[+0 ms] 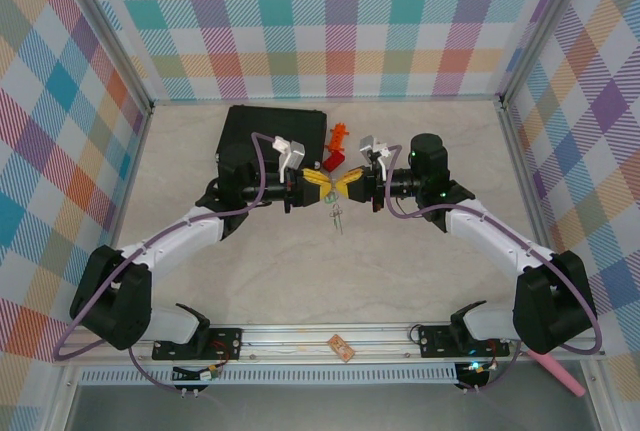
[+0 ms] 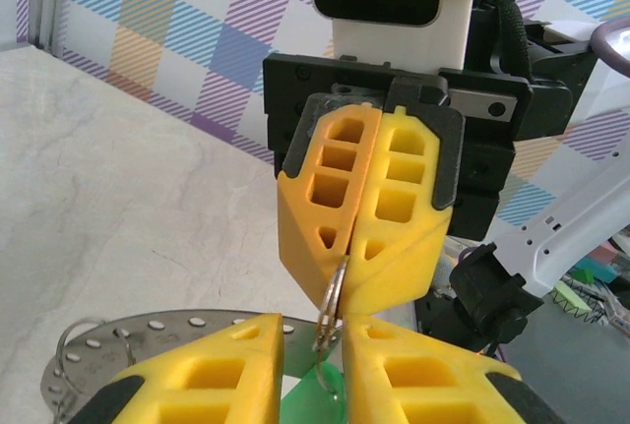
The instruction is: Put the keys on the keyring
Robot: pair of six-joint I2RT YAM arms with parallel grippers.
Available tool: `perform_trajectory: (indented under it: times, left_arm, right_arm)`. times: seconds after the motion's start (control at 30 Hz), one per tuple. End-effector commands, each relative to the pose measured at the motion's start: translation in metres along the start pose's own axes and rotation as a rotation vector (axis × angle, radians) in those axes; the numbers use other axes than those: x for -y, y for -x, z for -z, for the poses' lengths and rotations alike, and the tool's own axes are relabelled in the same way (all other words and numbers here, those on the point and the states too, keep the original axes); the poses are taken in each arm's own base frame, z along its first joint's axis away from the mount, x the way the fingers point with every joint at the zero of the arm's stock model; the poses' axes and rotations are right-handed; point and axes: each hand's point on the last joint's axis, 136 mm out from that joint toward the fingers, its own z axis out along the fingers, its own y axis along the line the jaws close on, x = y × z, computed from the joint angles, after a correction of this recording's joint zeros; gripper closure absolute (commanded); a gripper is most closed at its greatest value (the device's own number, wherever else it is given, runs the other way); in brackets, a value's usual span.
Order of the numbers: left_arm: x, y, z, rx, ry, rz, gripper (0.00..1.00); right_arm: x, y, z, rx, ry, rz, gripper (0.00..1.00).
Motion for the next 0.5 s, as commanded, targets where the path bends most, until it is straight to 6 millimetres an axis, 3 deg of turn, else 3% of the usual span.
perform_trajectory:
  times: [0.0, 0.47]
  left_arm:
    - [0.0107, 0.0134, -0.0033, 0.020, -0.049, -0.040, 0.79]
    - [0.0138, 0.0206, -0.0026, 0.035, -0.048, -0.058, 0.78]
  right_arm:
    - [-0.0114, 0.0114, 0.0031, 0.029, 0.046, 0.043, 1.00]
    - [-0.0124, 0.0087, 0.0010, 0.017, 0.066, 0.028, 1.00]
